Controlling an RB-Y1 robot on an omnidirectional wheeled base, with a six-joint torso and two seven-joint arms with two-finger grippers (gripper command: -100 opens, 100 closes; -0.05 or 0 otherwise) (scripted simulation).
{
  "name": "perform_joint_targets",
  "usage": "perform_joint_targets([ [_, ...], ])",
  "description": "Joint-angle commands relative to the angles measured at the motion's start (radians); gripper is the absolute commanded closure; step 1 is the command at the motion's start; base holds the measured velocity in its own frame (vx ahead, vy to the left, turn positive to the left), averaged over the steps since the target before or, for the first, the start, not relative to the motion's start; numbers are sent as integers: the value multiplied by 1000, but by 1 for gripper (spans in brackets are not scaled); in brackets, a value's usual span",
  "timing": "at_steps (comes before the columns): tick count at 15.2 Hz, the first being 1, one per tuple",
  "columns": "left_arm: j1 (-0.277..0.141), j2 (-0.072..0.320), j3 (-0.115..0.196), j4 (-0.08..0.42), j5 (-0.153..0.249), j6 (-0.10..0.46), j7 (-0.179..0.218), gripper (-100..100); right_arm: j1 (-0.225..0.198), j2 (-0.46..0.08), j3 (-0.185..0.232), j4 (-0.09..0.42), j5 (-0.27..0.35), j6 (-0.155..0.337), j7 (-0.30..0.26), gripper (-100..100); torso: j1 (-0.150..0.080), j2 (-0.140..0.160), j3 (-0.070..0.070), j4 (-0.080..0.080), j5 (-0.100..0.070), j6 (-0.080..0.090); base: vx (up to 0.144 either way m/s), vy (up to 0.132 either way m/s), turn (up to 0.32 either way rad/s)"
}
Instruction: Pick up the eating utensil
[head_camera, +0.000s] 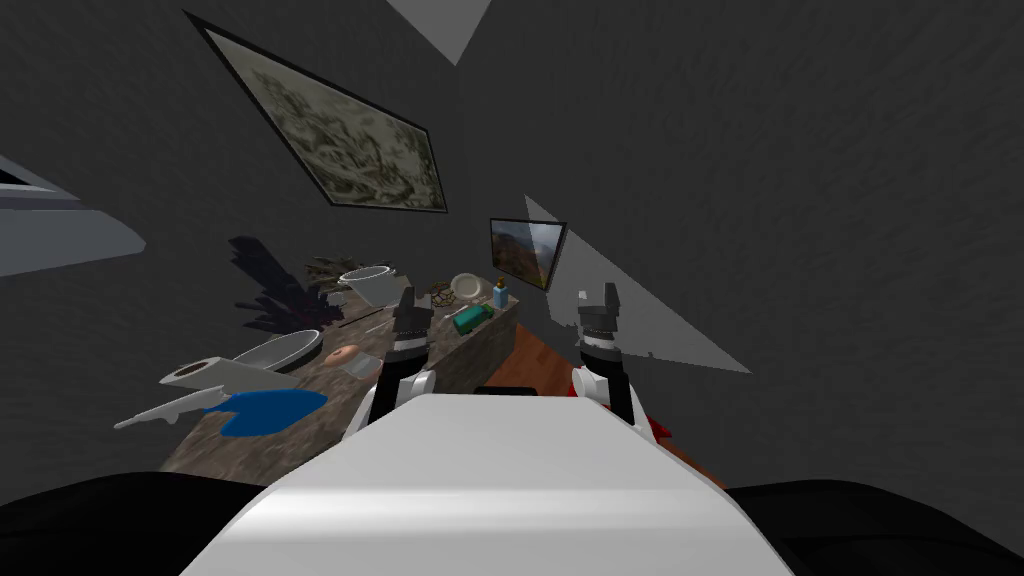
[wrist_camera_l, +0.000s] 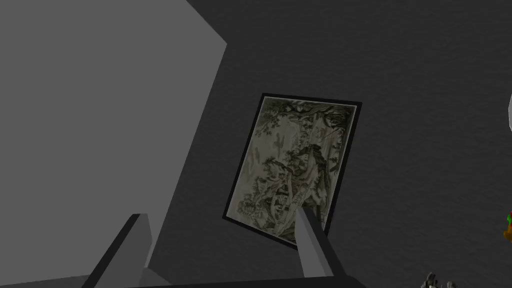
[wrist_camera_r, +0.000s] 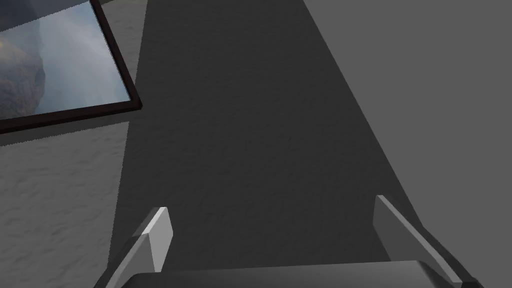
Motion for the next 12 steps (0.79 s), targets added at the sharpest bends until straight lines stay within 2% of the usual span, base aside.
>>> perform_joint_targets([
  [1,0,36,6,2,6,15,3,-100,0,0,0,0,0,0,0,0,0,0,0,0,0,0,4,-7,-18],
  [2,1,62,12,4,11,30,6,-100,0,0,0,0,0,0,0,0,0,0,0,0,0,0,9,-17,-38],
  [3,1,62,12,4,11,30,6,-100,0,0,0,0,0,0,0,0,0,0,0,0,0,0,11,-18,-31],
  [5,2,115,29,11,28,75,15,-100,0,0,0,0,0,0,0,0,-1,-1,0,0,0,0,15,-23,-51],
  [6,2,116,29,11,28,75,15,-100,0,0,0,0,0,0,0,0,-1,-1,-1,0,0,0,18,-23,-40],
  [7,3,144,41,16,39,105,21,-100,0,0,0,0,0,0,0,0,-1,-1,-1,0,0,0,24,-26,-47],
  [8,3,144,41,16,39,105,21,-100,0,0,0,0,0,0,0,0,-1,-2,-1,0,0,0,23,-26,-36],
  [9,4,170,54,22,52,139,27,-100,0,0,0,0,0,0,0,0,-1,-2,-1,0,0,0,28,-26,-50],
  [10,4,170,54,22,52,139,27,-100,0,0,0,0,0,0,0,0,-1,-2,-1,0,0,0,29,-21,-45],
  [11,5,197,68,28,66,174,34,-100,0,0,0,0,0,0,0,0,-1,-2,-1,0,0,0,29,-23,-57],
  [12,5,197,68,28,66,177,34,-100,0,0,0,0,0,0,0,0,-1,-2,-1,-1,0,0,25,-23,-52],
])
